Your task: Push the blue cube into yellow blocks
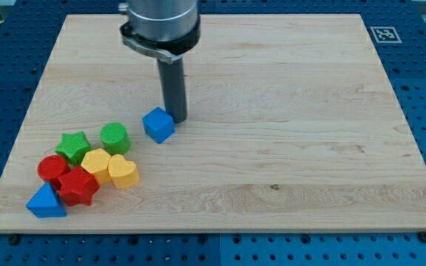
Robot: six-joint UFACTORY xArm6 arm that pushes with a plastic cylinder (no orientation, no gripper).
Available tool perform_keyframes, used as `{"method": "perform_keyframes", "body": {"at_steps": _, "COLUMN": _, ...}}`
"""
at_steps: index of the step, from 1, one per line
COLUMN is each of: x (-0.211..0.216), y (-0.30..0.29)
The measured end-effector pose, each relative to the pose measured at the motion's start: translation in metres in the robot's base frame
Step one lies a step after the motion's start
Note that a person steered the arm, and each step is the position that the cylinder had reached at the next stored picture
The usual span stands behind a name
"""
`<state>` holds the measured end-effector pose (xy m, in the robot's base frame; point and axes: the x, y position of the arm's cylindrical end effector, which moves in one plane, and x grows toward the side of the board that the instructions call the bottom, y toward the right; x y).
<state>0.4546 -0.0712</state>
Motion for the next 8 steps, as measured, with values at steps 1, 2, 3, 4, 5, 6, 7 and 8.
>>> {"method": "perform_keyframes", "body": {"at_steps": 1, "x": 0.017, "y": -0.028}}
{"method": "perform_keyframes", "body": {"at_steps": 2, "x": 0.025, "y": -0.039}}
{"method": "perform_keyframes", "body": {"at_steps": 3, "x": 0.027, "y": -0.041}}
{"method": "perform_keyframes", "body": {"at_steps": 4, "x": 0.038, "y": -0.052}}
{"method": "perform_keyframes", "body": {"at_steps": 5, "x": 0.043, "y": -0.067}}
{"method": "perform_keyframes", "body": {"at_steps": 6, "x": 0.019, "y": -0.015}}
{"method": "perform_keyframes", "body": {"at_steps": 7, "x": -0.023, "y": 0.059}}
{"method": "perform_keyframes", "body": {"at_steps": 8, "x": -0.047, "y": 0.105}}
